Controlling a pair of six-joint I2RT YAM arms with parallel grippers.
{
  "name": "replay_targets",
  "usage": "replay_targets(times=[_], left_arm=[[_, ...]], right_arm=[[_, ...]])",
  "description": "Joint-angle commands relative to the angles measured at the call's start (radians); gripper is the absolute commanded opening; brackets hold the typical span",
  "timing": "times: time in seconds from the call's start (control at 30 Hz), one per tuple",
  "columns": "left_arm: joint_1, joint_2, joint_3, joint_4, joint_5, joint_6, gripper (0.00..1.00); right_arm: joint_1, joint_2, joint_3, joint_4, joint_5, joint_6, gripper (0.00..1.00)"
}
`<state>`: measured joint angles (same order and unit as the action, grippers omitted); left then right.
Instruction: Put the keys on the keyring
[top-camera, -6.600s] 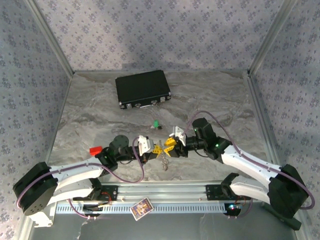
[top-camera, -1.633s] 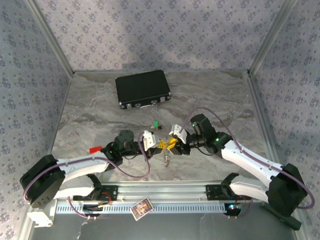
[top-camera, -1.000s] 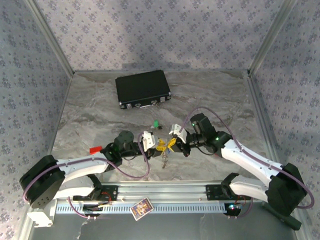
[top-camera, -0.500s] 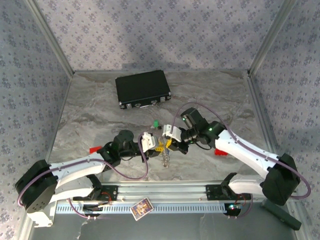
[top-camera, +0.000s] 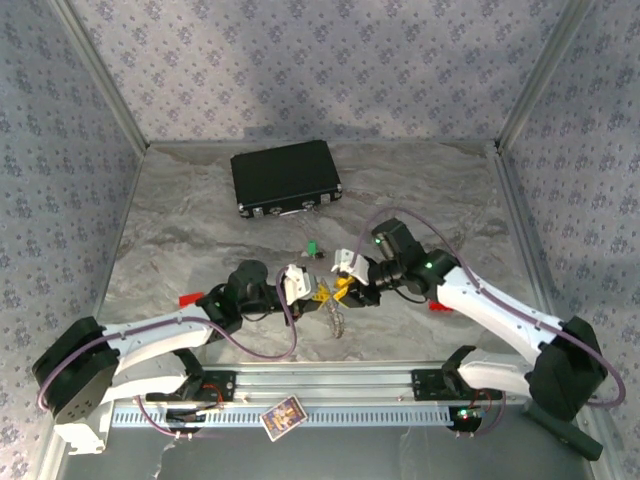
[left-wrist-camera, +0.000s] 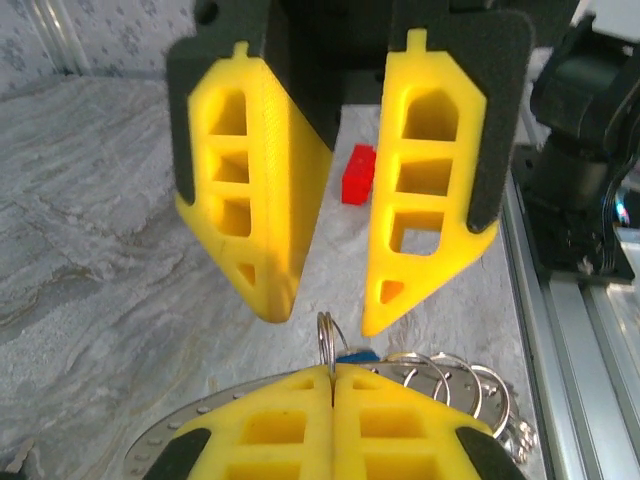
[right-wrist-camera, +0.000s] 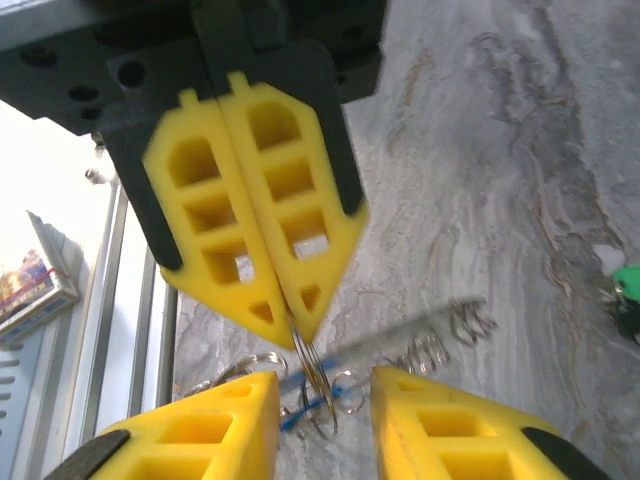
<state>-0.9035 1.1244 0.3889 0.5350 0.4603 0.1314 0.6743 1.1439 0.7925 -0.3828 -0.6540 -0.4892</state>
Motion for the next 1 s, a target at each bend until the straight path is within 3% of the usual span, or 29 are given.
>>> replay_targets(times=[0.0, 0.17, 0.33, 0.63, 0.73, 0.87, 0.97], left_arm=[[0.0, 0.044, -0.039, 0.227, 0.022, -0.097, 0.0], [-0.001, 0.098, -0.052, 0.355, 0.017, -0.159, 0.0], [0.0, 0.104, -0.051, 0.359, 0.021, -0.157, 0.0], [0.0, 0.107, -0.045, 0.363, 0.038, -0.168, 0.0], [-0.001, 0.1, -0.034, 0.334, 0.036, -0.163, 0.0], [0.0, 0.062, 0.014, 0.138, 0.026, -0.108, 0.27], [-0.001, 0.031, 0.042, 0.013, 0.027, -0.05, 0.28]], right_arm=[[-0.04, -0.052, -0.088, 0.208, -0.103, 0.144, 0.34], [-0.054, -0.084, -0.153, 0.294, -0.1, 0.199, 0.35], [-0.063, -0.064, -0.164, 0.303, -0.126, 0.202, 0.33], [-0.059, -0.03, -0.139, 0.308, -0.172, 0.213, 0.02], [-0.061, -0.032, -0.12, 0.277, -0.176, 0.201, 0.0], [-0.038, -0.021, -0.043, 0.121, -0.128, 0.111, 0.0], [-0.014, 0.001, 0.021, -0.001, -0.085, 0.037, 0.0]])
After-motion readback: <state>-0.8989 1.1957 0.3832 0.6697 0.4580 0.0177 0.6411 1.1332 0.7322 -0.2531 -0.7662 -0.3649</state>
